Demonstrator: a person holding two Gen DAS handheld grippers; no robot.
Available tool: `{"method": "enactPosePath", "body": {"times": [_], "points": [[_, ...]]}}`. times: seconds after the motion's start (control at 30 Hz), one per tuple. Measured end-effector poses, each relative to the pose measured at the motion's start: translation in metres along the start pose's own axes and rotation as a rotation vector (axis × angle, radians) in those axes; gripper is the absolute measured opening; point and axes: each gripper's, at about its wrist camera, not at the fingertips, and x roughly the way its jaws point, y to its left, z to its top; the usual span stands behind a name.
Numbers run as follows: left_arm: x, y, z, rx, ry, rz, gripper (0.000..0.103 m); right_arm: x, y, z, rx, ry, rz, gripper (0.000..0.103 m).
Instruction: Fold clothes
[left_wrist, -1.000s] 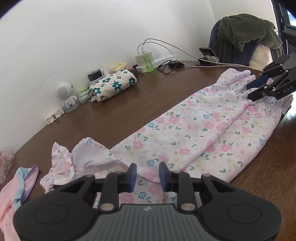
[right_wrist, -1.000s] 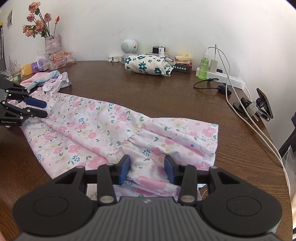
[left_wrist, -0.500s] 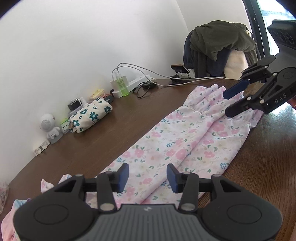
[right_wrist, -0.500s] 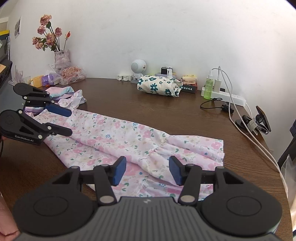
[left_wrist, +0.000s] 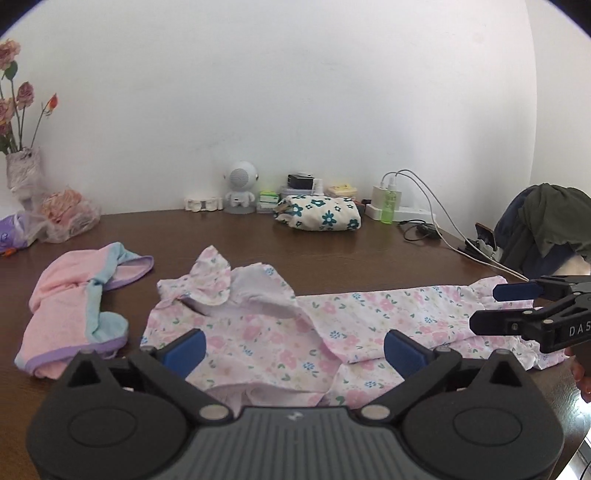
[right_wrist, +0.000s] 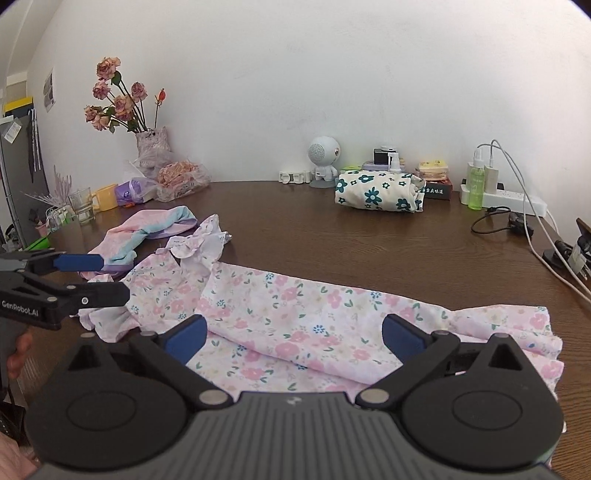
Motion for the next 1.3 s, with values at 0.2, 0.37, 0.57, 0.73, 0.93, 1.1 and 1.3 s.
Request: {"method": "enactPosePath", "body": {"times": [0.2, 0.37, 0.57, 0.73, 0.93, 1.1, 1.3], "points": [[-0.014, 0.025, -0.007, -0.013, -0.006, 0.015, 0.103, 0.023, 0.021, 0.003, 0.009, 0.039, 0.025, 0.103], [-0.021, 0.053, -0.013, -0.039, -0.005, 0.041, 0.103, 0.040, 0.036, 0.015, 0.016, 0.075, 0.070, 0.103], [-0.026, 0.082, -0.011, -0.045, -0.022, 0.079, 0.101, 0.102, 0.070, 0.081, -0.015, 0.129, 0.253, 0.101], [-0.022, 0.098, -0.001, -0.039, -0.025, 0.068, 0.100, 0.197, 0.076, 0.121, 0.068, 0.276, 0.276, 0.084], [-0.006, 0.110, 0.004, 0.002, 0.041, -0.010, 0.077, 0.279, 0.059, 0.123, 0.256, 0.417, 0.304, 0.068], [0.005, 0.118, 0.004, 0.008, 0.066, -0.037, 0.060, 0.294, 0.057, 0.119, 0.314, 0.415, 0.357, 0.031], [0.006, 0.124, 0.002, -0.007, 0.068, -0.034, 0.060, 0.272, 0.083, 0.129, 0.064, 0.326, 0.398, 0.009]]}}
